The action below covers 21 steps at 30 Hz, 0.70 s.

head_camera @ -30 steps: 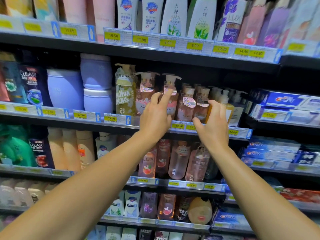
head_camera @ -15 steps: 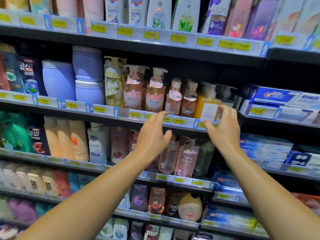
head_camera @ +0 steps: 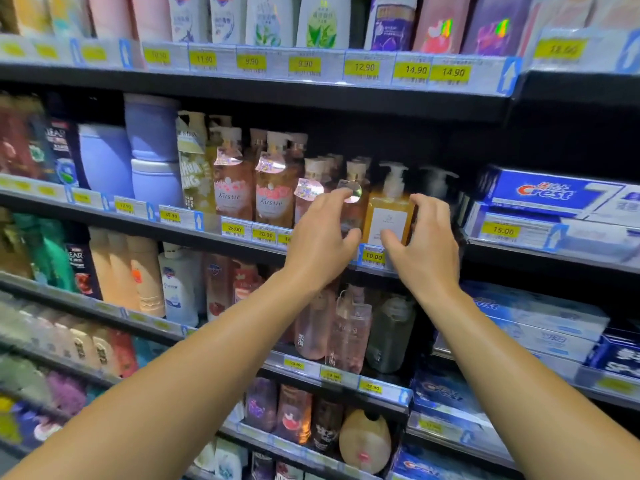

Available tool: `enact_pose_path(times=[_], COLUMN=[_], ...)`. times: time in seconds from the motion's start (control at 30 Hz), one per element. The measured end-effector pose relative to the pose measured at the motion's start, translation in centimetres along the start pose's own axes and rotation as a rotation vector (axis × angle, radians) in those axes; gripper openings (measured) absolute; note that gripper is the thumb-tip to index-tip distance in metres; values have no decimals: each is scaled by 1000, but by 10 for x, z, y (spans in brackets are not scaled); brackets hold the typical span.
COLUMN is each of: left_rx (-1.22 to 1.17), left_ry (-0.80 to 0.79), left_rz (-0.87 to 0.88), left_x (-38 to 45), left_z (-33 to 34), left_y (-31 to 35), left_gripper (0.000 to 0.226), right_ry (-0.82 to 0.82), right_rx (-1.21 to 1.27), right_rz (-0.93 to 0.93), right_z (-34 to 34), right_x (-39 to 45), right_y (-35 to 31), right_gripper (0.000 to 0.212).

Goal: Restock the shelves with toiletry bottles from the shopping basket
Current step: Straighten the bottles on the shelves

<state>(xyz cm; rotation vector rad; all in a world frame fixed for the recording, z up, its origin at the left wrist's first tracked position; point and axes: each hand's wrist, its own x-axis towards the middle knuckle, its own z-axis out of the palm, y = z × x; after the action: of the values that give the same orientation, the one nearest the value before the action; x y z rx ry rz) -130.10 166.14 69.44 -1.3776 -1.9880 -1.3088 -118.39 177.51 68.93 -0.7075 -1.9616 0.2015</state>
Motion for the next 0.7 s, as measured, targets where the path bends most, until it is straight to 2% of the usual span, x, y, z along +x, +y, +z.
enact_pose_path(times=[0.17,0.23,0.37,0.5,0.63,0.7], left_rx=[19,132,450,580,582,570], left_ry=[14,42,86,-66,-170,-229], left_rz=[-14,18,204,262,179,122], left_x=[41,57,81,102,116,119], left_z=[-6,-9,-12,-18,-21,-20], left_y=[16,21,23,18,15,17], left_gripper=[59,53,36,35,38,28], right_ry=[-24,-33,-40,-47,-63,-81], right_rx=[-7,-36,-33,16,41,33], right_rz=[-3,-18,-29,-19,1,24], right_z=[1,1,2,3,4,3], right_x=[12,15,17,17,19,21], right_y=[3,4,4,6,6,7], right_gripper=[62,59,55,54,56,58])
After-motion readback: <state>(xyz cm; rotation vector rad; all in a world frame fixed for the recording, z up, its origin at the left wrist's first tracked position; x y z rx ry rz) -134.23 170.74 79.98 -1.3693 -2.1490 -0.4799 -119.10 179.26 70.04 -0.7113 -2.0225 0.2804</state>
